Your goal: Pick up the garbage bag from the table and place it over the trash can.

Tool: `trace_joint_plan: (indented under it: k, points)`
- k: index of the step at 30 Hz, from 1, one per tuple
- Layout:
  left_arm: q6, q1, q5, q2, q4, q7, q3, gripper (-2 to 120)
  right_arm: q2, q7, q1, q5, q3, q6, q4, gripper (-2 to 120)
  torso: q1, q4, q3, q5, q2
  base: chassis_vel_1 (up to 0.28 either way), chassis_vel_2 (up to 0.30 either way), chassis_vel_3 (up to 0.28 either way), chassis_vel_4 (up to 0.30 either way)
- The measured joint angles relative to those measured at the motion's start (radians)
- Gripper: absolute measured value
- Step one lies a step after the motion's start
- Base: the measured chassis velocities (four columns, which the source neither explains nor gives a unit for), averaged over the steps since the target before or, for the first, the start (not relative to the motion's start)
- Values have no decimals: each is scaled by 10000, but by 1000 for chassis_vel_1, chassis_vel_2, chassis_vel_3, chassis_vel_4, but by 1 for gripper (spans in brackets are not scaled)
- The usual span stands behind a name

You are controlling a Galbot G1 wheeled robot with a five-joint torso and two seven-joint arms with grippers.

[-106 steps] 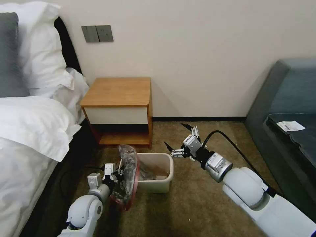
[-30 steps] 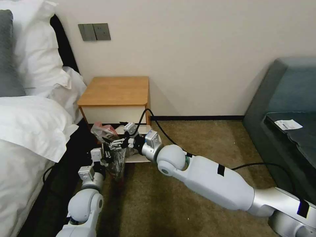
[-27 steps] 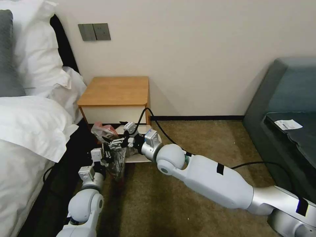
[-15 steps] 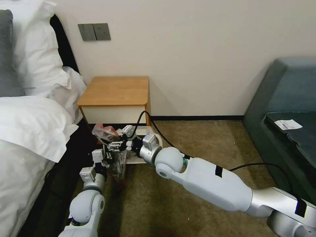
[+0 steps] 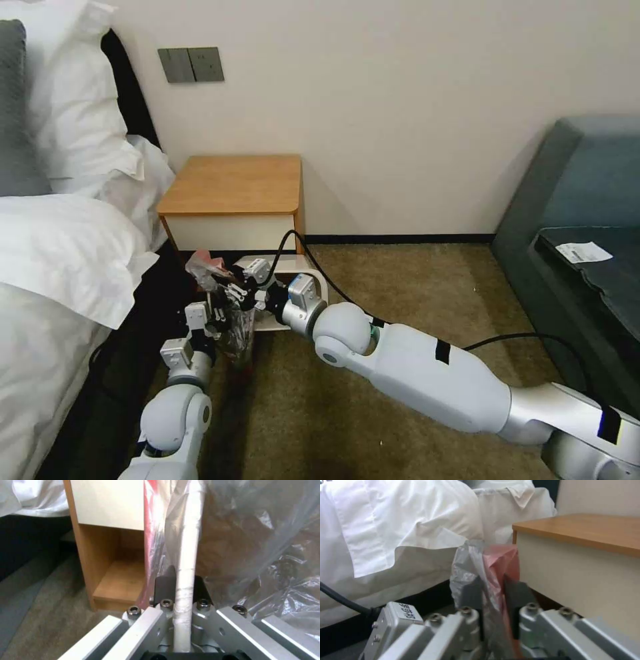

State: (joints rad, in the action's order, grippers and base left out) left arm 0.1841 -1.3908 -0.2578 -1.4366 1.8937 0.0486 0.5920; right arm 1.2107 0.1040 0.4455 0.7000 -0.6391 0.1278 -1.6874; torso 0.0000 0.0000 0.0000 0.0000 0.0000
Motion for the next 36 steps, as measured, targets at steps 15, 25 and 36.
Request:
trace_joint_plan:
  k: [15,25,36]
  points:
    - [0,35,-23,-22,-81,41,89,0,-18,41,129,-124,37,-41,-74,0,0,1,0,0,0,0,0,0,0]
    - [-34,-5,-184,33,-55,42,411,0,-291,36,338,-227,327,-69,-198,0,0,0,0,0,0,0,0,0,0]
    - [-59,-40,-394,38,47,53,684,0,-562,4,676,-353,745,-73,-392,0,0,0,0,0,0,0,0,0,0]
